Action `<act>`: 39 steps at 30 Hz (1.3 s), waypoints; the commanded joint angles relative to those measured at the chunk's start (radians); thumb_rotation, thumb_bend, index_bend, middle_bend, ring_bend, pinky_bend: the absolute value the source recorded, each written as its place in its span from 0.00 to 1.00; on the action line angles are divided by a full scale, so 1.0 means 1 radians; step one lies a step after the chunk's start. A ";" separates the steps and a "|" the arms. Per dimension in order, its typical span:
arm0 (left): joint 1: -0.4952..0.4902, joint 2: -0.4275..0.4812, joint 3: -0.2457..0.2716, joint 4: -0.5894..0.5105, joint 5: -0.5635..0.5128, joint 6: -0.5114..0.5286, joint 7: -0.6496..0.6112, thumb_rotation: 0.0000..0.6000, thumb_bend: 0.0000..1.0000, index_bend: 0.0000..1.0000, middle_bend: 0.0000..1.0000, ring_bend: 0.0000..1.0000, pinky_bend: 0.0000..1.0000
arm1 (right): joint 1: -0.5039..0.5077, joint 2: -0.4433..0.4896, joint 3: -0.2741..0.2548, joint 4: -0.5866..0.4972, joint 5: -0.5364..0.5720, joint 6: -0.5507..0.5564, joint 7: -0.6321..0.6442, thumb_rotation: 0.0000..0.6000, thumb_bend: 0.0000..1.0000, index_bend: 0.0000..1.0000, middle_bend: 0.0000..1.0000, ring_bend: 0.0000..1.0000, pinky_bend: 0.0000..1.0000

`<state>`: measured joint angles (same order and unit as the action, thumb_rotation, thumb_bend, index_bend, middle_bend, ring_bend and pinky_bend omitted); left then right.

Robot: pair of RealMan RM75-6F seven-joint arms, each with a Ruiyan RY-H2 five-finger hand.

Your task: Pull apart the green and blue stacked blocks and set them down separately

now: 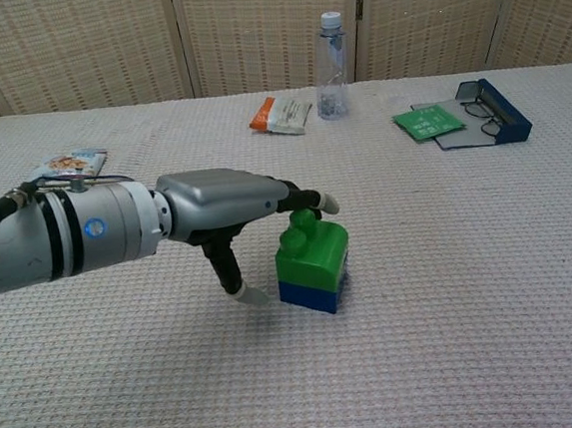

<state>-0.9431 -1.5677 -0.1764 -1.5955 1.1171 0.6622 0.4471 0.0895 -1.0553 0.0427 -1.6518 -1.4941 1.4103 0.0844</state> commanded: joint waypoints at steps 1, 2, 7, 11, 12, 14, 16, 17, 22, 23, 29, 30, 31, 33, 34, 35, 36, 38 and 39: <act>-0.027 0.005 0.003 -0.002 -0.036 -0.010 0.014 1.00 0.28 0.11 0.18 0.00 0.00 | 0.001 0.001 -0.001 -0.001 -0.001 -0.002 0.001 1.00 0.41 0.00 0.00 0.00 0.00; -0.032 0.004 0.004 -0.002 -0.043 -0.008 0.015 1.00 0.28 0.12 0.19 0.00 0.00 | 0.001 0.001 -0.002 -0.002 -0.001 -0.003 0.001 1.00 0.41 0.00 0.00 0.00 0.00; -0.048 -0.005 0.008 0.001 -0.059 0.013 0.005 1.00 0.29 0.16 0.22 0.00 0.00 | 0.003 0.003 -0.002 -0.003 0.003 -0.009 0.006 1.00 0.41 0.00 0.00 0.00 0.00; -0.051 -0.016 0.013 0.008 -0.038 0.031 -0.025 1.00 0.29 0.18 0.25 0.00 0.00 | 0.004 0.005 -0.003 -0.004 0.002 -0.010 0.007 1.00 0.41 0.00 0.00 0.00 0.00; -0.050 -0.018 0.015 0.010 -0.030 0.034 -0.033 1.00 0.29 0.18 0.26 0.00 0.00 | 0.004 0.006 -0.003 -0.005 0.001 -0.010 0.008 1.00 0.41 0.00 0.00 0.00 0.00; -0.048 -0.021 0.019 0.015 -0.016 0.041 -0.050 1.00 0.29 0.19 0.27 0.00 0.00 | 0.003 0.008 -0.003 -0.007 -0.001 -0.007 0.011 1.00 0.41 0.00 0.00 0.00 0.00; -0.045 -0.023 0.022 0.019 -0.006 0.047 -0.064 1.00 0.29 0.19 0.27 0.00 0.00 | 0.002 0.009 -0.003 -0.008 -0.003 -0.004 0.015 1.00 0.41 0.00 0.00 0.00 0.00; -0.045 -0.023 0.023 0.020 -0.004 0.048 -0.066 1.00 0.29 0.19 0.27 0.00 0.00 | 0.002 0.010 -0.003 -0.008 -0.004 -0.003 0.016 1.00 0.41 0.00 0.00 0.00 0.00; -0.040 -0.031 0.037 0.043 0.019 0.057 -0.096 1.00 0.29 0.20 0.28 0.00 0.00 | 0.001 0.011 -0.004 -0.010 -0.011 0.003 0.020 1.00 0.41 0.00 0.00 0.00 0.00; -0.039 -0.034 0.040 0.048 0.023 0.060 -0.100 1.00 0.29 0.20 0.28 0.00 0.00 | 0.001 0.012 -0.004 -0.010 -0.011 0.002 0.020 1.00 0.40 0.00 0.00 0.00 0.00; -0.031 -0.062 0.051 0.088 0.074 0.091 -0.138 1.00 0.29 0.23 0.32 0.02 0.00 | 0.003 0.012 -0.004 -0.010 -0.009 -0.002 0.022 1.00 0.41 0.00 0.00 0.00 0.00; -0.030 -0.067 0.052 0.095 0.079 0.094 -0.144 1.00 0.29 0.24 0.34 0.03 0.00 | 0.004 0.012 -0.004 -0.010 -0.009 -0.003 0.022 1.00 0.41 0.00 0.00 0.00 0.00; -0.030 -0.071 0.052 0.103 0.084 0.096 -0.149 1.00 0.29 0.27 0.36 0.04 0.00 | 0.004 0.012 -0.004 -0.010 -0.009 -0.003 0.022 1.00 0.41 0.00 0.00 0.00 0.00; -0.029 -0.079 0.054 0.118 0.094 0.099 -0.161 1.00 0.29 0.32 0.41 0.06 0.00 | 0.005 0.012 -0.003 -0.010 -0.008 -0.003 0.023 1.00 0.41 0.00 0.00 0.00 0.00; -0.028 -0.083 0.054 0.124 0.099 0.102 -0.166 1.00 0.29 0.36 0.44 0.07 0.00 | 0.005 0.012 -0.003 -0.010 -0.007 -0.003 0.023 1.00 0.41 0.00 0.00 0.00 0.00; -0.027 -0.087 0.054 0.129 0.105 0.107 -0.173 1.00 0.29 0.38 0.47 0.08 0.00 | 0.005 0.012 -0.002 -0.009 -0.006 -0.005 0.024 1.00 0.41 0.00 0.00 0.00 0.00; -0.025 -0.090 0.054 0.134 0.112 0.113 -0.179 1.00 0.29 0.40 0.49 0.09 0.00 | 0.006 0.012 -0.002 -0.009 -0.005 -0.006 0.024 1.00 0.41 0.00 0.00 0.00 0.00; -0.020 -0.096 0.055 0.143 0.126 0.123 -0.195 1.00 0.29 0.45 0.54 0.11 0.00 | 0.007 0.012 -0.002 -0.008 -0.002 -0.008 0.025 1.00 0.41 0.00 0.00 0.00 0.00; -0.019 -0.096 0.055 0.145 0.130 0.124 -0.204 1.00 0.29 0.47 0.55 0.12 0.00 | 0.008 0.011 -0.002 -0.007 -0.001 -0.010 0.024 1.00 0.41 0.00 0.00 0.00 0.00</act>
<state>-0.9648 -1.6610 -0.1218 -1.4549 1.2422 0.7824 0.2512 0.0968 -1.0438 0.0410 -1.6590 -1.4953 1.4003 0.1088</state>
